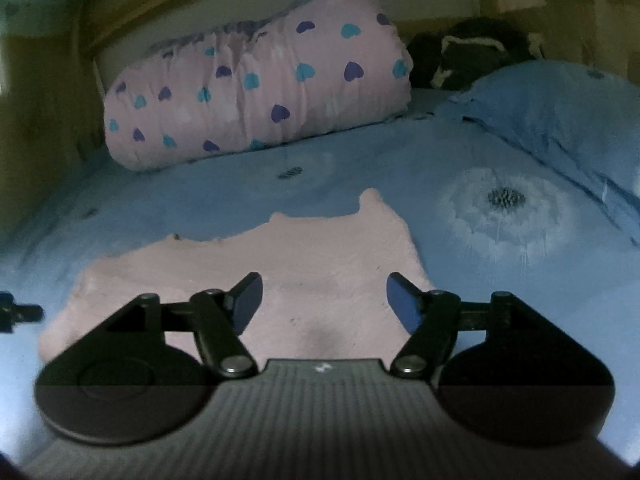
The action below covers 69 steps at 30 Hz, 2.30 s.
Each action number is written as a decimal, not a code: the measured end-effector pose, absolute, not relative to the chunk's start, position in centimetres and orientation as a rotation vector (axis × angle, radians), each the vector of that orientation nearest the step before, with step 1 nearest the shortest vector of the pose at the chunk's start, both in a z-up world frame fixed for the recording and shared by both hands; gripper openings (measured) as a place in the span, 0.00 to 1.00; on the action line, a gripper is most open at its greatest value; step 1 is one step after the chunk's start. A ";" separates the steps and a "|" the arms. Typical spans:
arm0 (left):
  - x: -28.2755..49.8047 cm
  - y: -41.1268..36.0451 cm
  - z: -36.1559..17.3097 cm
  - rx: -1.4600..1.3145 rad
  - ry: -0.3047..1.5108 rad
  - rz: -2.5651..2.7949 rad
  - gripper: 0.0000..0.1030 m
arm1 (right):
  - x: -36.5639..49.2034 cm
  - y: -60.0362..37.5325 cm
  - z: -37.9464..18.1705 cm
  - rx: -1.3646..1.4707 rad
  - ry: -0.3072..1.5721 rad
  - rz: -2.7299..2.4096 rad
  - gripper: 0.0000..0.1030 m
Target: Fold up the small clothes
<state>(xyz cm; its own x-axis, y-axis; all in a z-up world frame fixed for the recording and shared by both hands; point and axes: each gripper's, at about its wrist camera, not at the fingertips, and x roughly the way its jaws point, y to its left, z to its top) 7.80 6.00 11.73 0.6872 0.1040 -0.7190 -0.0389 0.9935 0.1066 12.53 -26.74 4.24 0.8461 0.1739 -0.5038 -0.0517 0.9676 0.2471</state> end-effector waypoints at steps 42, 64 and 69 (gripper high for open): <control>9.2 9.2 3.6 -0.135 0.909 0.068 0.93 | 15.5 -29.1 -4.5 0.635 0.525 0.023 0.83; 9.1 9.2 3.6 -0.125 0.908 0.072 0.93 | 18.4 -31.0 -6.2 0.774 0.507 0.048 0.35; 9.1 9.1 3.6 -0.127 0.909 0.074 0.93 | 18.5 -30.7 -6.1 0.744 0.507 0.045 0.35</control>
